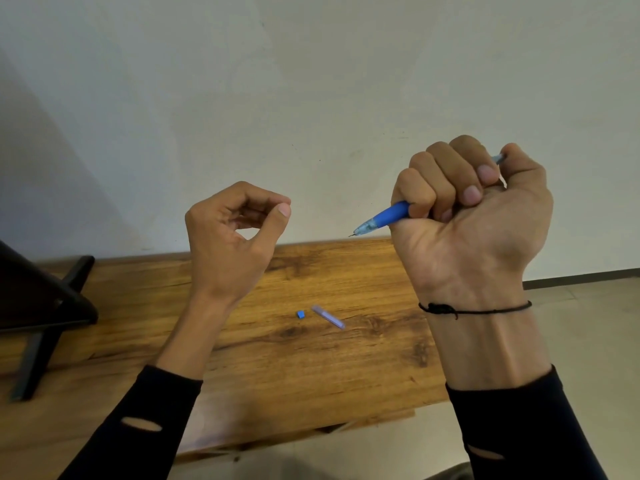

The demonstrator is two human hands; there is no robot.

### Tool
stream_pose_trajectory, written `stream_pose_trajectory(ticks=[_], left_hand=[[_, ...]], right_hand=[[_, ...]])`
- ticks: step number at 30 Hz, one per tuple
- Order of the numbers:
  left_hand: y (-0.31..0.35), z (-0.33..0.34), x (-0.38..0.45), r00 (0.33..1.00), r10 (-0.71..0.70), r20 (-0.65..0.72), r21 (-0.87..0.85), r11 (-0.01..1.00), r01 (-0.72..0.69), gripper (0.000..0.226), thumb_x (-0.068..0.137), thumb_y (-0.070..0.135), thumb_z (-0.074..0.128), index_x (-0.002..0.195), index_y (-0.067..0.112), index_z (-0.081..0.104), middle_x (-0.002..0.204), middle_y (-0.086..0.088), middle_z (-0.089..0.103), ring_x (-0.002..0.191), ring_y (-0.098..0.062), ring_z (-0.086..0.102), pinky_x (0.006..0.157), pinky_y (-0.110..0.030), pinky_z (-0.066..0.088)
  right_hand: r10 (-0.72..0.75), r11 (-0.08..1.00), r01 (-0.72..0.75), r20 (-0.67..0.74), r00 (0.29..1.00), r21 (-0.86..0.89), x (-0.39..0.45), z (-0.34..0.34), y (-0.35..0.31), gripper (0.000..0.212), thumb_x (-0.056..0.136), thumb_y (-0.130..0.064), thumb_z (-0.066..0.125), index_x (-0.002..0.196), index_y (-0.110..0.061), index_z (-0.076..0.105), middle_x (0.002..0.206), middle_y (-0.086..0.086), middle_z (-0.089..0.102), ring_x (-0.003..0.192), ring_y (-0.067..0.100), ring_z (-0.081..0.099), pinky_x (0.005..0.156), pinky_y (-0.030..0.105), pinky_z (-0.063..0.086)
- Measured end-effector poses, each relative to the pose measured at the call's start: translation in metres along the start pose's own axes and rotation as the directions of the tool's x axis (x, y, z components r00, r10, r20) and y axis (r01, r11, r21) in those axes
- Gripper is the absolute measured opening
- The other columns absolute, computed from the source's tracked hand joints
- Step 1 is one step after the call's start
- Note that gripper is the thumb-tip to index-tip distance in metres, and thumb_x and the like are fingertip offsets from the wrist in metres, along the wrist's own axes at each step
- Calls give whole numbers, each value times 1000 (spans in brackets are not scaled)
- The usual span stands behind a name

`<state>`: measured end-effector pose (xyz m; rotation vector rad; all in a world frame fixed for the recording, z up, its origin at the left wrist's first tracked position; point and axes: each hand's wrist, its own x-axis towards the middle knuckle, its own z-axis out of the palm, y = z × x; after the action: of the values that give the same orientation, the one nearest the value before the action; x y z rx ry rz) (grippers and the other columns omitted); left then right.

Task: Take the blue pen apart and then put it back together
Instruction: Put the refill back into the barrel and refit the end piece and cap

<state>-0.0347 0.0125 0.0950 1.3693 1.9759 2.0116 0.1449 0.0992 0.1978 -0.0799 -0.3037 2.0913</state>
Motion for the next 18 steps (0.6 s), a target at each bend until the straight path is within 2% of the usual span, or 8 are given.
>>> stream_pose_trajectory(ticks=[8, 18], left_hand=[[2, 3, -2, 1000, 7, 13, -16, 1000, -7, 16, 93, 8, 80, 92, 24, 78, 88, 12, 79, 79, -5, 77, 74, -17, 59], [0, 2, -2, 997, 7, 77, -52, 999, -3, 14, 90, 8, 80, 96, 20, 79, 90, 7, 79, 79, -1, 75, 75, -17, 59]], right_hand=[[-3, 1000, 3, -16, 1000, 11, 1, -4, 3, 50, 102, -35, 29, 55, -18, 32, 42, -6, 25, 45, 11, 9, 39, 23, 15], [-10, 1000, 11, -53, 999, 18, 4, -9, 1, 50, 107, -39, 28, 63, -17, 37, 45, -6, 29, 45, 10, 12, 41, 23, 17]])
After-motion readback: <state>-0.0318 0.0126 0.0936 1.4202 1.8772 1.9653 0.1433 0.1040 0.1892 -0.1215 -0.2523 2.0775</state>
